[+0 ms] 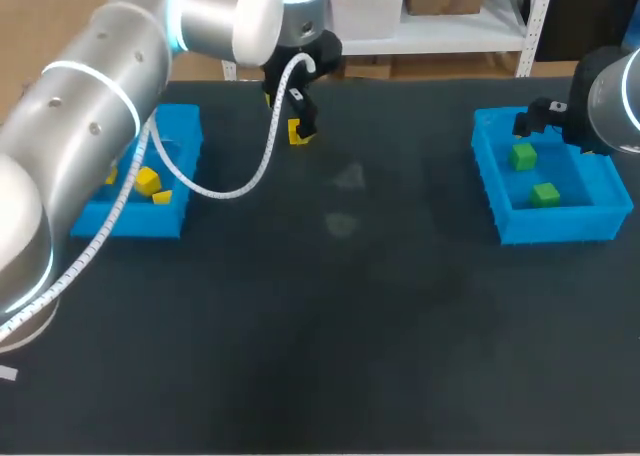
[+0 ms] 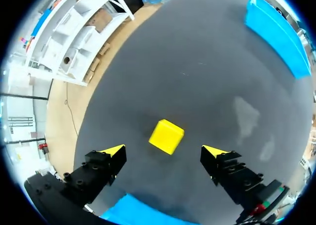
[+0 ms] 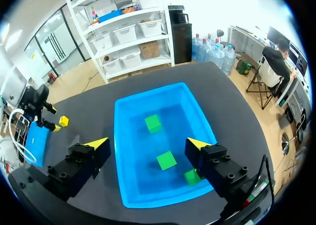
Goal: Put the green cubes in the right bin and the yellow cubes in the left bin.
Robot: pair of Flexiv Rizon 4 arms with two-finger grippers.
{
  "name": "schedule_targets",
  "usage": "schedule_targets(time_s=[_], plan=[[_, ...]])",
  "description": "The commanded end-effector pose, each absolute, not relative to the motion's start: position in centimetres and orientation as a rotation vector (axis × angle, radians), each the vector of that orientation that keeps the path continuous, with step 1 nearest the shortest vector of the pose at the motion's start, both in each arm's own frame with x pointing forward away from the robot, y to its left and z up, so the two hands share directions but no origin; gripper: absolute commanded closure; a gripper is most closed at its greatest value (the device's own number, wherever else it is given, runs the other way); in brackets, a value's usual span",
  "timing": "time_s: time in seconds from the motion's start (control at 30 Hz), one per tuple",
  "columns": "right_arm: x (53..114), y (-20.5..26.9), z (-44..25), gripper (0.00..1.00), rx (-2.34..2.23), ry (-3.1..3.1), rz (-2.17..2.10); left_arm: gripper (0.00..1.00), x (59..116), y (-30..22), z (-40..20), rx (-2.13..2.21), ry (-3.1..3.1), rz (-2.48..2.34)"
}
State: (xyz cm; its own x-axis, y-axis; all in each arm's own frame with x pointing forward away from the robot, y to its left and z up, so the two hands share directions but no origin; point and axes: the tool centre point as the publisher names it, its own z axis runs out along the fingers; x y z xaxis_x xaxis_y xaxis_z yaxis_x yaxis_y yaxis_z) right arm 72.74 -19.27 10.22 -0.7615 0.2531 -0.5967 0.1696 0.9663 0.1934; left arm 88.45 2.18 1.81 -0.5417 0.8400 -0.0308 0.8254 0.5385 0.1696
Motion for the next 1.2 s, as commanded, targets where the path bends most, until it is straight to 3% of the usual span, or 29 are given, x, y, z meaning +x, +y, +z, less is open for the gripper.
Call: schedule_targets(time_s=[0.03, 0.47, 0.5, 0.53, 0.6, 0.63, 0.67, 0.97, 1.2], plan=[[72.5, -19.3, 10.1, 0.0, 0.297, 2.444, 0.169, 0.0, 90.7, 1.7, 0.8, 1.542, 2.944, 0.224], [72.5, -19.3, 10.1, 0.0, 0.297, 2.444, 0.169, 0.0, 91.6, 0.1, -0.8, 1.677, 2.927, 0.244], [72.5, -19.3, 10.1, 0.0, 0.297, 2.444, 0.169, 0.17, 91.7, 0.0, -0.9, 1.689, 2.929, 0.249], [72.5, -19.3, 10.1, 0.0, 0.297, 2.444, 0.169, 0.53, 91.7, 0.0, -1.0, 1.702, 2.93, 0.257], [72.5, -19.3, 10.1, 0.0, 0.297, 2.444, 0.169, 0.74, 91.7, -0.1, -1.0, 1.733, 2.924, 0.276], [72.5, -19.3, 10.1, 0.0, 0.297, 2.444, 0.169, 0.95, 91.7, -0.1, -1.1, 1.747, 2.926, 0.283], [72.5, -19.3, 10.1, 0.0, 0.297, 2.444, 0.169, 1.0, 91.6, -0.1, -1.2, 1.77, 2.92, 0.299], [72.5, -19.3, 10.1, 0.0, 0.297, 2.444, 0.169, 1.0, 89.9, -0.3, -1.9, 2.036, 2.842, 0.416], [72.5, -19.3, 10.1, 0.0, 0.297, 2.444, 0.169, 1.0, 91.7, 1.0, 4.3, 1.838, 2.702, 0.473]])
